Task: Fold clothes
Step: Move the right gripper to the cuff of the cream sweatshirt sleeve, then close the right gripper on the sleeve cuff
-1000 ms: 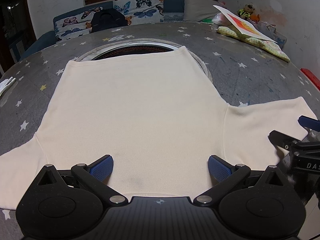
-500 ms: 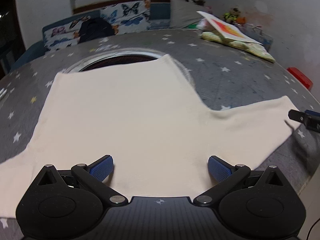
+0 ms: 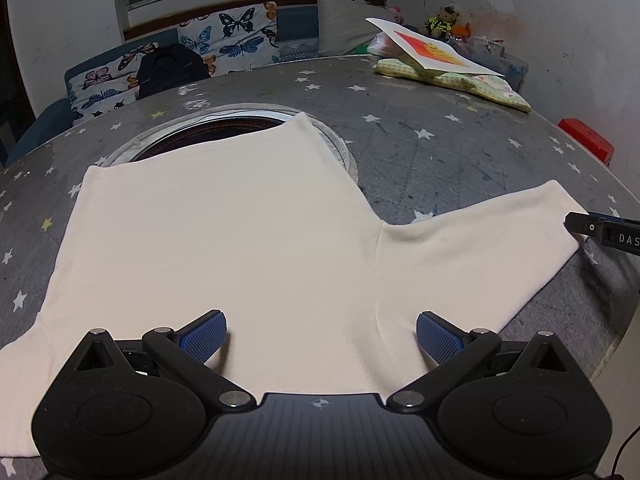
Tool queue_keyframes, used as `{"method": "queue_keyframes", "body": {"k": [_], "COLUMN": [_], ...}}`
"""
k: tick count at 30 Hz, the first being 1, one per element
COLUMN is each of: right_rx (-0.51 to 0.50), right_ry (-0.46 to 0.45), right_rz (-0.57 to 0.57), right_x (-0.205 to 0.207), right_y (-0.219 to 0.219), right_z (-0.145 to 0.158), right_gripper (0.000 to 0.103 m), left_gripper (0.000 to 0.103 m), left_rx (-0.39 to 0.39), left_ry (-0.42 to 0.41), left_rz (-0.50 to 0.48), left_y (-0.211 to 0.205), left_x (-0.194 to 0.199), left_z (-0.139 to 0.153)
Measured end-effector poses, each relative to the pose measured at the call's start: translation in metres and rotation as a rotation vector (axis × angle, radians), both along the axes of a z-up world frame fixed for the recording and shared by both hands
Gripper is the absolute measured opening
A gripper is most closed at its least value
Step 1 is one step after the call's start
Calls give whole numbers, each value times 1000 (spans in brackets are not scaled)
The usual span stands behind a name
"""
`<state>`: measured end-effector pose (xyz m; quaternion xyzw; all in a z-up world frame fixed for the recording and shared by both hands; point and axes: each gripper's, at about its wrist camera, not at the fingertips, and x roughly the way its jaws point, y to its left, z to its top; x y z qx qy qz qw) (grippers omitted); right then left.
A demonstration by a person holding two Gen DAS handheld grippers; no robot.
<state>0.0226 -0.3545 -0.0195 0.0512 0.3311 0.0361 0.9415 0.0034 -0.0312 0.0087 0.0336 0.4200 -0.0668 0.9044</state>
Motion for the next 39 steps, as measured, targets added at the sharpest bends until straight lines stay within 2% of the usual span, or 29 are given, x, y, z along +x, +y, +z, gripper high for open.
{"method": "queue_keyframes", "body": {"k": [1, 7, 17, 23, 26, 30, 33, 36, 39], "right_rx": [7, 44, 93, 97, 89, 62, 58, 73, 92], "right_ry": [0, -22, -64, -54, -43, -35, -20, -19, -8], "right_rz": [-2, 0, 0, -8, -23, -29, -27, -5, 29], "right_x": [0, -1, -5, -5, -5, -3, -1, -1, -1], "right_y": [-1, -6, -11, -14, -16, -16, -17, -16, -12], "right_z": [0, 5, 16, 13, 8, 4, -1, -2, -2], "right_gripper": [16, 9, 8, 8, 20, 44, 46, 43, 21], "left_gripper": [103, 103, 103, 103, 103, 103, 103, 103, 103], "left_rx": [0, 5, 20, 30, 36, 41, 43, 45, 45], "left_ry": [1, 7, 8, 7, 7, 8, 9, 11, 13], "left_rz": [-2, -3, -17, -25, -28, -31, -34, -36, -39], "left_y": [0, -3, -10, -16, -17, -20, -21, -22, -23], "left_x": [0, 1, 0, -2, -3, -2, -2, -1, -1], "left_z": [0, -2, -1, 0, 1, 1, 1, 0, -1]}}
